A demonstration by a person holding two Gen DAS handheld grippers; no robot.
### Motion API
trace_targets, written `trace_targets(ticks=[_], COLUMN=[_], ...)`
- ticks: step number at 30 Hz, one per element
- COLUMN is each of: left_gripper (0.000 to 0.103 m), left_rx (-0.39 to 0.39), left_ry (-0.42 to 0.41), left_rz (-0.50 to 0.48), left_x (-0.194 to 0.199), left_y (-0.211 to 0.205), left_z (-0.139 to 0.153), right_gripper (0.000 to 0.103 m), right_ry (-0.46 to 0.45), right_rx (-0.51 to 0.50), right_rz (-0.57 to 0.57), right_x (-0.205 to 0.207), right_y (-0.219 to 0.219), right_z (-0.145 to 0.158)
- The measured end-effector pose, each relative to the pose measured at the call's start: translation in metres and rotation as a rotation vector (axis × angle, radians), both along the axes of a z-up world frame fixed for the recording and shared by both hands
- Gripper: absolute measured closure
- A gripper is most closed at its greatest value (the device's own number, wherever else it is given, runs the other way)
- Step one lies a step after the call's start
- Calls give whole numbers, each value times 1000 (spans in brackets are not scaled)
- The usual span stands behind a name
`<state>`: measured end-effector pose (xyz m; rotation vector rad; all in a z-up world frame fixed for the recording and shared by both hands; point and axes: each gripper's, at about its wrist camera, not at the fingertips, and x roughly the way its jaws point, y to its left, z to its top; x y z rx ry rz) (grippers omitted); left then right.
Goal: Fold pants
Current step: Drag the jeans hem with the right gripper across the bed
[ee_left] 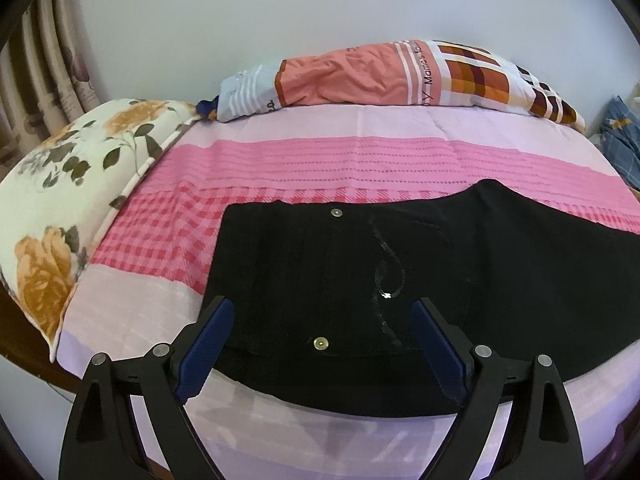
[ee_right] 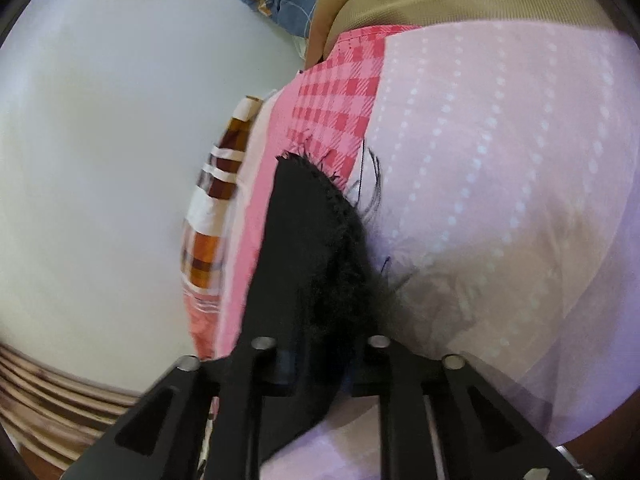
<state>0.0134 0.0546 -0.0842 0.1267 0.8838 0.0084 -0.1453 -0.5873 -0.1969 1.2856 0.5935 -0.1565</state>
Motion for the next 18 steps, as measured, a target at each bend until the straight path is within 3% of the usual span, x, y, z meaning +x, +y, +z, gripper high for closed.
trace_targets(ticks=[10, 18], left_gripper=[13, 13], left_rx=[-35, -60], left_ry=[-3, -4], left_rz=[13, 24], left_x=[-2, -5], left_y=[9, 13], left_z=[0, 1], right_gripper=[94, 94], right_ry=[-58, -100], right_rx=[-68, -38], right_rz=[75, 229], right_x=[31, 87], right_y=[27, 89], right_z=[44, 62])
